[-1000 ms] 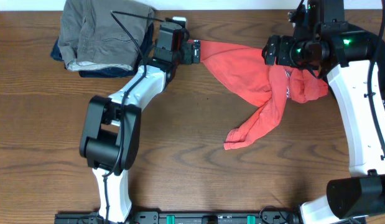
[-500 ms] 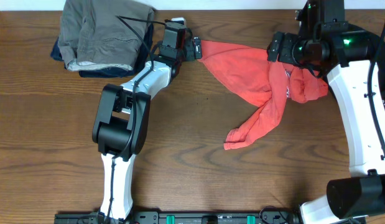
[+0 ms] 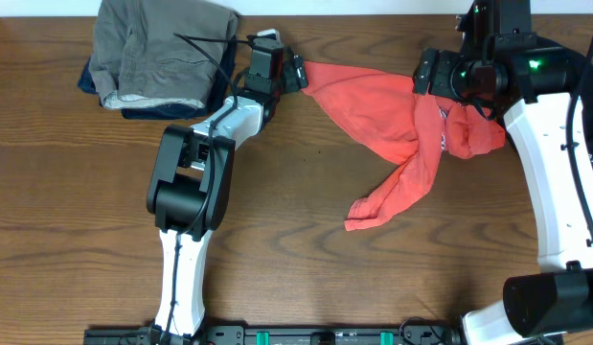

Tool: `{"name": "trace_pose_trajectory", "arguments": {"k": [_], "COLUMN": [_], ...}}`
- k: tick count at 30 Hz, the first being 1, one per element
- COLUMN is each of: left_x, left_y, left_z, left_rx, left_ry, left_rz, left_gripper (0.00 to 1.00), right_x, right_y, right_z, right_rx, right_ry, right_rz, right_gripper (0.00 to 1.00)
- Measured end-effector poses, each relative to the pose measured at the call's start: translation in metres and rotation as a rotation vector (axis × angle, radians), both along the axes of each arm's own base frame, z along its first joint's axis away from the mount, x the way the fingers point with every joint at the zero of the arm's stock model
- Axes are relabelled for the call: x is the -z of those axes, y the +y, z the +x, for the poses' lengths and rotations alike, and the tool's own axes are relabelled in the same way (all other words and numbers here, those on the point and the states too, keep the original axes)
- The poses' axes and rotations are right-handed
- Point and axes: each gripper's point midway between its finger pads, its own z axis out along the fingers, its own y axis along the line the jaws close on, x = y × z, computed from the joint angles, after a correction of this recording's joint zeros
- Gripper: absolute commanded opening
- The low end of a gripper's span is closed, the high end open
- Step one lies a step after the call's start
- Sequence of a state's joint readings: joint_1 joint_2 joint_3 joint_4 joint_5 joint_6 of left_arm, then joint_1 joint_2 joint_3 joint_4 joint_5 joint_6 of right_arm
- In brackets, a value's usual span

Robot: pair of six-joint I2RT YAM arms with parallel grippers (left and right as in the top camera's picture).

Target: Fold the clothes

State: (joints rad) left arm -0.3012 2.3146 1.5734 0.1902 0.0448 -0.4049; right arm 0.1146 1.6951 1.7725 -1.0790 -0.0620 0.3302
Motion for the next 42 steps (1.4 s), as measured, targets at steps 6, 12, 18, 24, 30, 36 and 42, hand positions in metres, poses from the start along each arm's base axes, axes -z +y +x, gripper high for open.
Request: {"name": "trace_pose_trajectory", "arguments": {"k": [6, 12, 18, 24, 30, 36, 42], "left_x": [-0.005, -0.014, -0.008, 0.018, 0.015, 0.014, 0.014], "left_y": [-0.001, -0.003, -0.004, -0.003, -0.004, -0.006, -0.016], "left_z": [0.004, 0.009, 0.012, 0.010, 0.012, 0.012, 0.009], "left_rx": [-0.006, -0.006, -0.006, -0.006, -0.008, -0.005, 0.012], "left_ry": [-0.023, -0.065, -0.077, -0.040, -0.055, -0.061, -0.061], "left_rz": [-0.016, -0.029, -0.033, -0.020, -0.029, -0.031, -0.031], "left_gripper": [0.81, 0.81, 0.80, 0.80, 0.75, 0.71, 0.65], "right_x": [0.000, 0.000, 0.000, -0.001, -0.002, -0.002, -0.002], "right_y": [0.000, -0.001, -0.001, -0.001, -0.001, -0.001, -0.001], "right_z": [0.001, 0.001, 0.001, 0.001, 0.004, 0.004, 0.004], "right_rx": [0.001, 0.002, 0.002, 0.003, 0.003, 0.003, 0.003], "right_ry": [-0.003, -0.003, -0.004, -0.007, -0.018, -0.018, -0.018], "right_rz": [-0.002, -0.003, -0.003, -0.004, -0.004, -0.004, -0.004], "right_gripper": [0.91, 0.91, 0.91, 0.91, 0.91, 0.90, 0.90]}}
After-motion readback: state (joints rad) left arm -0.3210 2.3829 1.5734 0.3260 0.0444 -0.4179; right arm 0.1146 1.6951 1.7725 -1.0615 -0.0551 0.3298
